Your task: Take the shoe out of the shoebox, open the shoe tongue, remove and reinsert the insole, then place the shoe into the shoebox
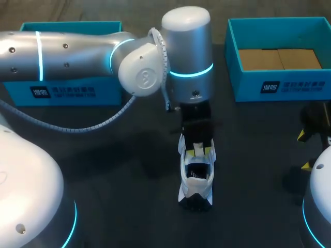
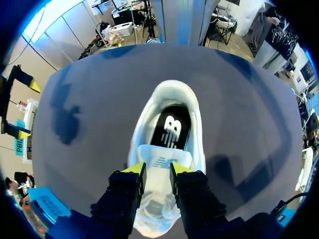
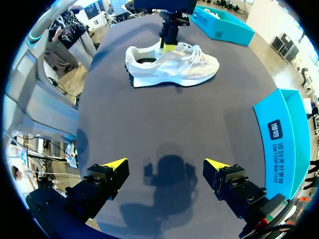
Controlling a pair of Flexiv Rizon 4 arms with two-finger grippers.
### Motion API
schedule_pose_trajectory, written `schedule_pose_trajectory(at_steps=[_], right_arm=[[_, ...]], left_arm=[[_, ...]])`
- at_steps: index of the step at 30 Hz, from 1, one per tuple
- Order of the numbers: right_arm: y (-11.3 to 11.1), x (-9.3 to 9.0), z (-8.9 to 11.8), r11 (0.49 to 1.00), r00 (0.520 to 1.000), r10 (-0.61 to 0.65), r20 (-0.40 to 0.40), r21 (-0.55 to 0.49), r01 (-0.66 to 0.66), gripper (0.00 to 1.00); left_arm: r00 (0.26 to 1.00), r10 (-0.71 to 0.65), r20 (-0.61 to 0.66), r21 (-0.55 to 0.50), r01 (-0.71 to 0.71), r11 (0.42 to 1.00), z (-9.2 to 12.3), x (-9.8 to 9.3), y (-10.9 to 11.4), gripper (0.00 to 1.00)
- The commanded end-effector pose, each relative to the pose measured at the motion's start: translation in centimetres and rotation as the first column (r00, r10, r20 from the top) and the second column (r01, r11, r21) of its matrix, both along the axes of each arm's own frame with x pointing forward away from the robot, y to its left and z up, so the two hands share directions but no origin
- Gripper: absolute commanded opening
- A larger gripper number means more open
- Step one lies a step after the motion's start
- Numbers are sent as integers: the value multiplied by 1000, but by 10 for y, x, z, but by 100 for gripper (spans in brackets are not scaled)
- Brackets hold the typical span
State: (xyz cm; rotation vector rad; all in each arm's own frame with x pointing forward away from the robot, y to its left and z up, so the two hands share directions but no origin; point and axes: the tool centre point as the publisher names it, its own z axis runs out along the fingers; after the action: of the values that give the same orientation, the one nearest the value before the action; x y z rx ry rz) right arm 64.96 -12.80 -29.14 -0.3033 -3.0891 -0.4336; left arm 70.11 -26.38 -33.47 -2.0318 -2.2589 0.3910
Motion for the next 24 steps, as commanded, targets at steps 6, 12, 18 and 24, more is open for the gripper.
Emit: schedule_pose_trajectory(at_steps=[6,12,18,24], right_arm=[[0,-2,0,1000,1000,0,2,-2,0,100],[0,-2,0,1000,1000,0,2,-2,0,100],[0,-2,0,1000,1000,0,2,-2,0,100],[0,-2,0,1000,1000,0,2,-2,0,100]], left_arm=[[986,168,23,-5,-168,986,59,-7,27,47],[933,350,-81,41,-348,937,67,-6,30,100],[933,350,-81,41,-348,937,67,-6,30,100],[902,423,-90,51,-420,906,65,-11,26,100]])
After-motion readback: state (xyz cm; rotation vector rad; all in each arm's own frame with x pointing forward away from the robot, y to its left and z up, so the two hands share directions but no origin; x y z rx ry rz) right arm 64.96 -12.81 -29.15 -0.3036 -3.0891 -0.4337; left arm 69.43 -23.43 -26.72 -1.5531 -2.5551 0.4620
